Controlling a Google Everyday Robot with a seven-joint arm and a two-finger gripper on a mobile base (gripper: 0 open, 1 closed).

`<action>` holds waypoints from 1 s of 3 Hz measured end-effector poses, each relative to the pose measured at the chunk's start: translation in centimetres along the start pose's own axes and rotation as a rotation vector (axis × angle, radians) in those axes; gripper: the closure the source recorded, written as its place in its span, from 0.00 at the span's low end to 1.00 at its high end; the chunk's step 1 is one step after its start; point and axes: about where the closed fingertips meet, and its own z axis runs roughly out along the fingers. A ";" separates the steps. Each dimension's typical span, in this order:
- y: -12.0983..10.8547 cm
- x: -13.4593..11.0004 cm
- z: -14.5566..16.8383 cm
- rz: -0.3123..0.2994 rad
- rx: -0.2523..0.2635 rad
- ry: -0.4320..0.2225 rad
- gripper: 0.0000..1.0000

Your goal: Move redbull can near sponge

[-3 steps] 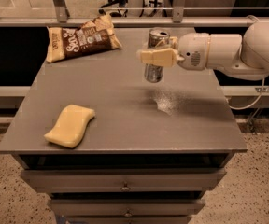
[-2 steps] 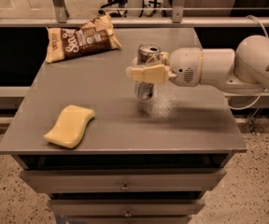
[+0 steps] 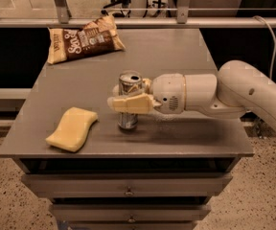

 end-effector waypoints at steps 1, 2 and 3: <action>1.3 0.8 2.3 -0.014 -0.053 -0.021 1.00; 1.5 1.0 4.5 -0.046 -0.091 -0.049 0.85; 1.6 0.8 4.6 -0.047 -0.092 -0.049 0.63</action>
Offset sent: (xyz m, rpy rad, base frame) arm -0.0052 0.0694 -0.0201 0.1021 -0.0886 0.1174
